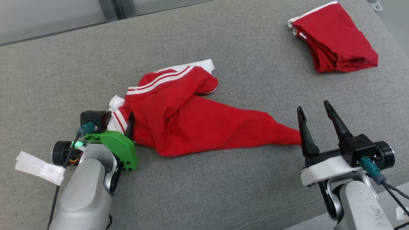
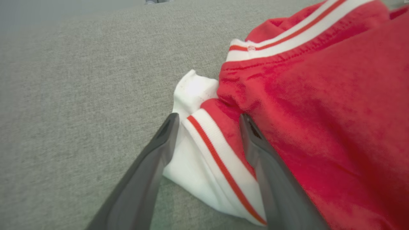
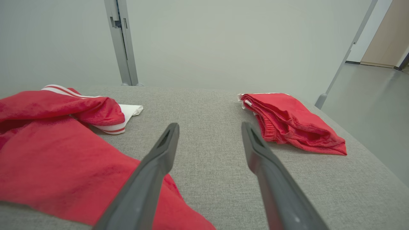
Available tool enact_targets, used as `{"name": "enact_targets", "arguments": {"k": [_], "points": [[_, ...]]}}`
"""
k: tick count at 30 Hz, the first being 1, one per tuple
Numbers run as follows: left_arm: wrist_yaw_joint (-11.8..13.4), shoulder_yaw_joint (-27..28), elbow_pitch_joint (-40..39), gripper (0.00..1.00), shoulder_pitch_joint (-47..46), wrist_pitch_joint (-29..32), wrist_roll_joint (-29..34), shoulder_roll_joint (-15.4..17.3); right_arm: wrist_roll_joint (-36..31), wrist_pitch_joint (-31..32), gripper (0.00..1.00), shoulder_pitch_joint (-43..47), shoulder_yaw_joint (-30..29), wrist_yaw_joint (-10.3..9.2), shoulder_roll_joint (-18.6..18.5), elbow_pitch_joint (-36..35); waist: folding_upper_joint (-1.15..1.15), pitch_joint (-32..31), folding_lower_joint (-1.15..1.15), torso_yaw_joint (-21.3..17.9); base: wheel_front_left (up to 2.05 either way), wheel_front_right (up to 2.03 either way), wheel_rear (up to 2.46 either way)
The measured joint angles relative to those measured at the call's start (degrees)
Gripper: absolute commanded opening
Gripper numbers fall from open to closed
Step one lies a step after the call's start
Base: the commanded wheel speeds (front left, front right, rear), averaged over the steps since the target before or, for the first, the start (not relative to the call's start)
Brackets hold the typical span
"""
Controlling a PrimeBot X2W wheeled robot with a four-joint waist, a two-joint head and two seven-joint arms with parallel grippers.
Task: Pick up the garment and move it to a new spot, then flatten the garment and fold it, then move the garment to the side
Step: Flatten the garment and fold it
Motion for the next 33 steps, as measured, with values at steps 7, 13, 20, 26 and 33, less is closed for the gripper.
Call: {"name": "enact_targets", "arguments": {"k": [7, 13, 20, 26, 33], "points": [[-1.19, -1.66, 1.57, 0.00, -0.06, -0.27, -0.90, -0.57, -0.01, -0.02, 1.00, 0.36, -0.45, 0.00, 0.11, -0.07, 0.00, -0.91, 0.00, -0.15, 0.00, 0.00, 0.00], [-1.02, -2.11, 0.09, 0.00, 1.49, -4.36, -1.43, -1.07, -0.21, -0.04, 1.00, 1.29, -0.99, -0.01, 0.16, -0.08, 0.00, -2.98, 0.00, 1.50, 0.00, 0.00, 0.00], [0.33, -1.93, -9.03, 0.00, 8.93, -8.18, -2.23, -1.31, -0.47, -0.04, 1.00, 3.76, -2.58, 0.00, 0.19, 0.05, 0.00, -6.06, 0.00, 5.42, 0.00, 0.00, 0.00], [4.03, -0.58, -22.93, 0.00, 21.01, -6.20, -3.74, -0.66, -0.42, -0.04, 1.00, 4.93, -2.85, 0.00, 0.21, 0.04, 0.00, -8.73, 0.00, 9.69, 0.00, 0.00, 0.00], [7.95, 0.00, -34.01, 0.00, 33.32, 1.56, -6.43, -0.54, -0.09, -0.04, 1.00, 5.38, -2.69, 0.00, 0.22, 0.12, 0.00, -10.62, 0.00, 14.17, 0.00, 0.00, 0.00]]}}
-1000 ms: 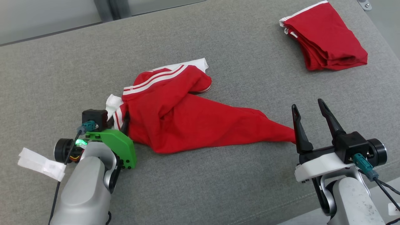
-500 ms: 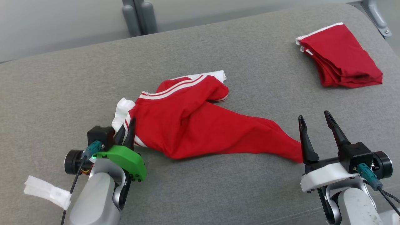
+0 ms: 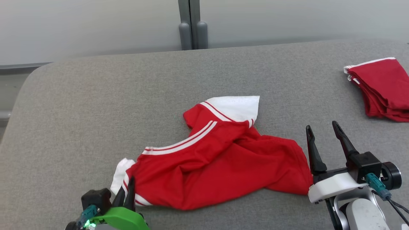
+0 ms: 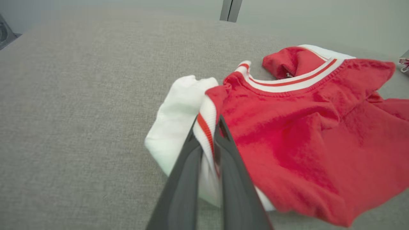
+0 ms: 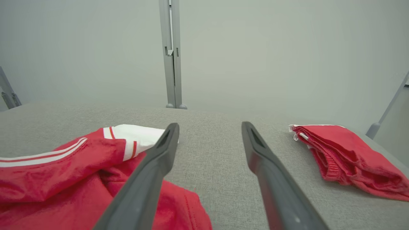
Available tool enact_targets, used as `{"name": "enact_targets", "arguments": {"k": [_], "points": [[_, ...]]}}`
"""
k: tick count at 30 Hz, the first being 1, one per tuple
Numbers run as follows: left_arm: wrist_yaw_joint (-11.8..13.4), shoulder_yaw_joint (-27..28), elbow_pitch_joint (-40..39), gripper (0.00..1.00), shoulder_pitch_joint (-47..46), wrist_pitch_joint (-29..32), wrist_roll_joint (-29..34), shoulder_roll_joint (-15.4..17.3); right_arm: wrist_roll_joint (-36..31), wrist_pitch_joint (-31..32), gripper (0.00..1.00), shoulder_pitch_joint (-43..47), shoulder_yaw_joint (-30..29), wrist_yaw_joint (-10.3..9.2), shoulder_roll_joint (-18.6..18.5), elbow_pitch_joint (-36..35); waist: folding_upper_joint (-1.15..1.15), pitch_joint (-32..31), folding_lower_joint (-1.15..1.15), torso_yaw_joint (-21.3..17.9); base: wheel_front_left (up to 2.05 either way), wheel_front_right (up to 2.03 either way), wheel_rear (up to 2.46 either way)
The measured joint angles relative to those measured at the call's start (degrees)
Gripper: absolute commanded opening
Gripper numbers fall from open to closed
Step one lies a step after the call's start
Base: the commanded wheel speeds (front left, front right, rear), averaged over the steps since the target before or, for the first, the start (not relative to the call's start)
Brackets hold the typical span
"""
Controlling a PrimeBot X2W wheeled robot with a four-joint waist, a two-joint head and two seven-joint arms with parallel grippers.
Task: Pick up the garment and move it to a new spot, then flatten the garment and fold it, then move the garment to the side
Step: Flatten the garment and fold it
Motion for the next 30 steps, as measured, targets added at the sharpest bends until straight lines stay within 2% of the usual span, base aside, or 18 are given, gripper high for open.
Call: {"name": "enact_targets", "arguments": {"k": [6, 7, 8, 9, 10, 18, 23, 30], "points": [[1.47, 0.21, 1.00, 0.00, 1.43, 2.42, -0.87, 0.05, 0.09, 0.00, 1.00, -0.33, 0.23, 0.00, 0.00, 0.18, 0.00, -0.19, 0.00, 1.16, 0.00, 0.00, 0.00], [1.62, 0.33, 1.40, 0.19, 1.43, 2.42, -0.96, 0.00, 0.08, 0.00, 1.00, -0.33, 0.16, 0.00, 0.00, 0.23, 0.00, -0.11, 0.00, 1.11, 0.00, 0.00, 0.00], [1.80, 0.43, 2.09, 0.48, 1.43, 2.46, -1.01, 0.00, 0.08, 0.00, 1.00, -0.33, 0.05, 0.00, 0.00, 0.30, 0.00, -0.04, 0.00, 1.03, 0.00, 0.00, 0.00], [1.92, 0.46, 2.69, 0.91, 1.42, 2.42, -1.01, 0.03, 0.08, 0.00, 1.00, -0.33, -0.02, 0.00, -0.02, 0.38, 0.00, 0.02, 0.00, 0.93, 0.00, 0.00, 0.00], [2.00, 0.56, 3.07, 1.00, 1.41, 2.26, -1.01, 0.05, 0.08, 0.00, 1.00, -0.34, -0.07, 0.00, -0.01, 0.42, 0.00, 0.05, 0.00, 0.83, 0.00, 0.00, 0.00], [2.03, 0.75, 2.81, 1.00, 0.30, -1.88, -0.20, 1.20, 0.08, 0.00, 1.00, -0.34, -0.38, 0.00, -0.01, 0.37, 0.00, -0.32, 0.00, -0.16, 0.00, 0.00, 0.00], [-1.04, -3.91, 0.60, 1.00, -2.35, -2.94, 2.03, 1.27, 0.08, 0.00, 1.00, -0.34, -0.77, 0.00, -0.01, 0.34, 0.00, -0.64, 0.00, -1.06, 0.00, 0.00, 0.00], [-5.75, -12.74, 3.13, 1.00, -8.62, 0.41, 6.67, -0.10, 0.11, -0.01, 1.00, -0.62, -0.53, -0.01, -0.01, 0.05, 0.00, -0.11, 0.00, -3.28, 0.00, 0.00, 0.00]]}}
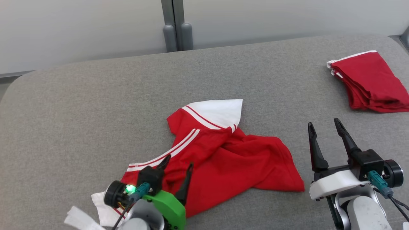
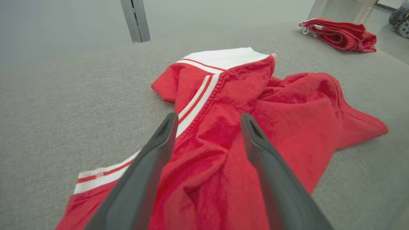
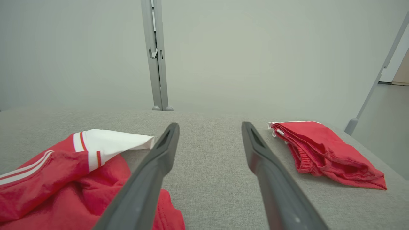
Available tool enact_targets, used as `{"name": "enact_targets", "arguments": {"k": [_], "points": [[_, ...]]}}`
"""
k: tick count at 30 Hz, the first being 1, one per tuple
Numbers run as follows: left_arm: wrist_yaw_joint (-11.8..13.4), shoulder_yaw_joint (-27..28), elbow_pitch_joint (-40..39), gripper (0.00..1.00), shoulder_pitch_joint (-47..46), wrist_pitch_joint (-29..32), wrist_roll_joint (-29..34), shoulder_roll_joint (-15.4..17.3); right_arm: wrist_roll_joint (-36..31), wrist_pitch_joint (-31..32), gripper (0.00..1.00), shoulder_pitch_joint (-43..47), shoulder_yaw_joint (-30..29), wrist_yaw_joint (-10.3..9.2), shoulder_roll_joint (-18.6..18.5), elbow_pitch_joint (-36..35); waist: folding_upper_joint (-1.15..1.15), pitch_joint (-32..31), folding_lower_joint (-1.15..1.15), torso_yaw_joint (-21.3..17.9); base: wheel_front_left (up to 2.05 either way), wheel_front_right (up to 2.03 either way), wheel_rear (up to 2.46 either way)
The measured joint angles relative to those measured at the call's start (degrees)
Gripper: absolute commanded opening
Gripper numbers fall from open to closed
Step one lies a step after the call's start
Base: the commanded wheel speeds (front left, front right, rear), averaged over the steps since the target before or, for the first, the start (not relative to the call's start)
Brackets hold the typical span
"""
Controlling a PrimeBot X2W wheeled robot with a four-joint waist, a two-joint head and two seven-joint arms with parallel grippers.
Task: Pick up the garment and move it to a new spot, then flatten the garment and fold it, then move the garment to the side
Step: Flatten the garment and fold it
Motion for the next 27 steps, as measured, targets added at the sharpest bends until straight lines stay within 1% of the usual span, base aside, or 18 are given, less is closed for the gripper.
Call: {"name": "enact_targets", "arguments": {"k": [2, 6, 12, 19, 21, 22, 23, 24, 25, 27], "points": [[-0.93, -2.27, 1.78, 1.00, -2.23, 0.57, 0.93, -0.53, 0.00, 0.00, 1.00, -0.19, 0.07, 0.00, 0.00, -0.10, 0.00, 0.43, 0.00, -0.95, 0.00, 0.00, 0.00], [-1.69, -5.26, 5.95, 1.00, -5.59, 0.98, 2.02, -1.70, 0.19, 0.00, 1.00, -0.74, 0.21, 0.00, -0.01, -0.12, 0.00, 1.58, 0.00, -2.93, 0.00, 0.00, 0.00], [-0.76, -6.21, 13.17, 1.00, -10.28, -1.34, 3.55, -2.29, 0.60, 0.00, 1.00, -1.60, 0.33, 0.01, -0.01, -0.33, 0.00, 3.71, 0.00, -5.86, 0.00, 0.00, 0.00], [2.99, -7.58, 21.56, 1.00, -15.46, -5.15, 7.46, -2.47, 1.01, 0.01, 1.00, -2.10, 0.29, 0.01, -0.01, -0.37, 0.00, 5.96, 0.00, -8.57, 0.00, 0.00, 0.00], [4.78, -8.04, 23.97, 1.00, -16.72, -6.12, 8.89, -2.29, 1.02, 0.01, 1.00, -2.13, 0.26, 0.01, -0.01, -0.37, 0.00, 6.39, 0.00, -9.06, 0.00, 0.00, 0.00], [5.42, -8.21, 24.88, 0.95, -17.29, -6.45, 9.37, -2.19, 1.03, 0.01, 1.00, -2.13, 0.24, 0.01, -0.01, -0.35, 0.00, 6.51, 0.00, -9.19, 0.00, 0.00, 0.00], [6.17, -8.26, 25.72, 0.49, -17.85, -7.17, 9.85, -2.14, 1.08, 0.01, 1.00, -2.14, 0.21, 0.01, -0.01, -0.35, 0.00, 6.61, 0.00, -9.30, 0.00, 0.00, 0.00], [6.76, -8.22, 26.54, 0.36, -18.31, -7.90, 10.20, -2.12, 1.09, 0.01, 1.00, -2.14, 0.19, 0.00, -0.02, -0.34, 0.00, 6.62, 0.00, -9.29, 0.00, 0.00, 0.00], [7.16, -8.20, 27.18, 0.00, -18.63, -8.43, 10.31, -2.12, 1.09, 0.01, 1.00, -2.14, 0.19, 0.01, -0.02, -0.34, 0.00, 6.58, 0.00, -9.24, 0.00, 0.00, 0.00], [7.69, -8.08, 27.98, 0.00, -19.18, -9.84, 10.33, -2.14, 1.16, 0.01, 1.00, -2.14, 0.13, 0.01, -0.01, -0.35, 0.00, 6.45, 0.00, -8.93, 0.00, 0.00, 0.00]]}}
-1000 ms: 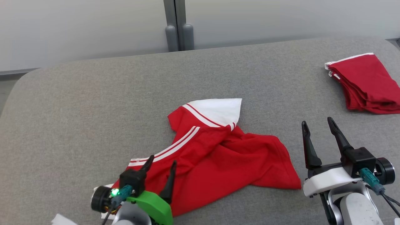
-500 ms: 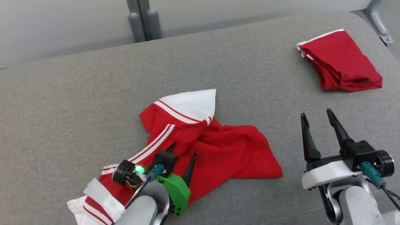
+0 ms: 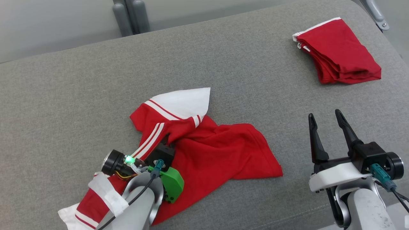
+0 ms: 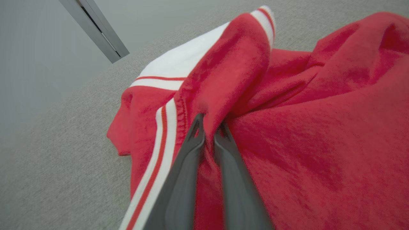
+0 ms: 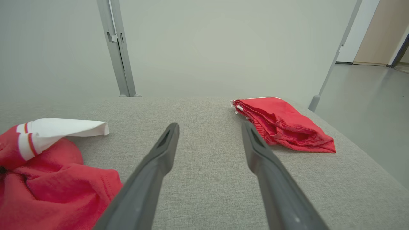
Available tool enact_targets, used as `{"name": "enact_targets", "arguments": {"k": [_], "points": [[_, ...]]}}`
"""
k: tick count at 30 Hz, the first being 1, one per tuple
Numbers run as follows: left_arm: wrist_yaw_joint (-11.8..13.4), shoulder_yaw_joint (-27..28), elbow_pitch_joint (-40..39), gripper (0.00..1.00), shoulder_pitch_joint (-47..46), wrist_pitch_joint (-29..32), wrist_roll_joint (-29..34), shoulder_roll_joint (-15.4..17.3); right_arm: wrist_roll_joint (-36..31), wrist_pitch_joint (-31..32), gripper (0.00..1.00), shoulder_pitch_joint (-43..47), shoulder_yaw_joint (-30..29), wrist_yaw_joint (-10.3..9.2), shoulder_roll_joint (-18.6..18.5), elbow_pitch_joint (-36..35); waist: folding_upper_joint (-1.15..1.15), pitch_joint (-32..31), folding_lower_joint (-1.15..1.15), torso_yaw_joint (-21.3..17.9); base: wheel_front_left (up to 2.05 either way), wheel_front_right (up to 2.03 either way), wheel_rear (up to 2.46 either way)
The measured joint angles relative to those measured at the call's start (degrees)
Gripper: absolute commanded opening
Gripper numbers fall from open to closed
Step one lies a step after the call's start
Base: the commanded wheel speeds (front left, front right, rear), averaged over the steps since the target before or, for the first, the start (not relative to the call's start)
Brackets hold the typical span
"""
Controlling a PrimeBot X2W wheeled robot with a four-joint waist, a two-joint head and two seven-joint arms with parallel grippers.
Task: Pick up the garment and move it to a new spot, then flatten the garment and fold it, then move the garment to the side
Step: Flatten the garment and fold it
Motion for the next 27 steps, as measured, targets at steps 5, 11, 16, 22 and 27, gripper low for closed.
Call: {"name": "enact_targets", "arguments": {"k": [5, 11, 16, 22, 27], "points": [[0.66, 1.11, -1.87, 0.00, -2.00, -2.35, -1.26, -0.16, 0.00, 0.00, 1.00, 0.02, -0.07, -0.01, 0.00, 0.05, 0.00, -0.41, 0.00, 1.12, 0.00, 0.00, 0.00], [1.04, 4.08, -6.65, 0.00, -6.87, -2.87, -2.36, 1.05, 0.00, 0.00, 1.00, 0.02, 0.35, -0.01, 0.00, -0.01, 0.00, -0.35, 0.00, 2.01, 0.00, 0.00, 0.00], [1.31, 7.13, -7.05, 0.00, -13.45, -2.90, -3.05, 4.44, 0.45, 0.00, 1.00, -0.76, 1.55, -0.01, 0.01, -0.20, 0.00, 0.88, 0.00, 1.46, 0.00, 0.00, 0.00], [2.81, 11.43, -3.91, 0.00, -21.52, -2.80, -4.27, 8.06, 1.41, 0.00, 1.00, -2.61, 2.27, -0.01, -0.01, -0.52, 0.00, 3.75, 0.00, -0.38, 0.00, 0.00, 0.00], [3.90, 13.29, 0.18, 0.00, -25.72, -2.80, -4.98, 10.03, 2.02, 0.00, 1.00, -3.70, 2.40, -0.01, -0.02, -0.94, 0.00, 6.71, 0.00, -2.36, 0.00, 0.00, 0.00]]}}
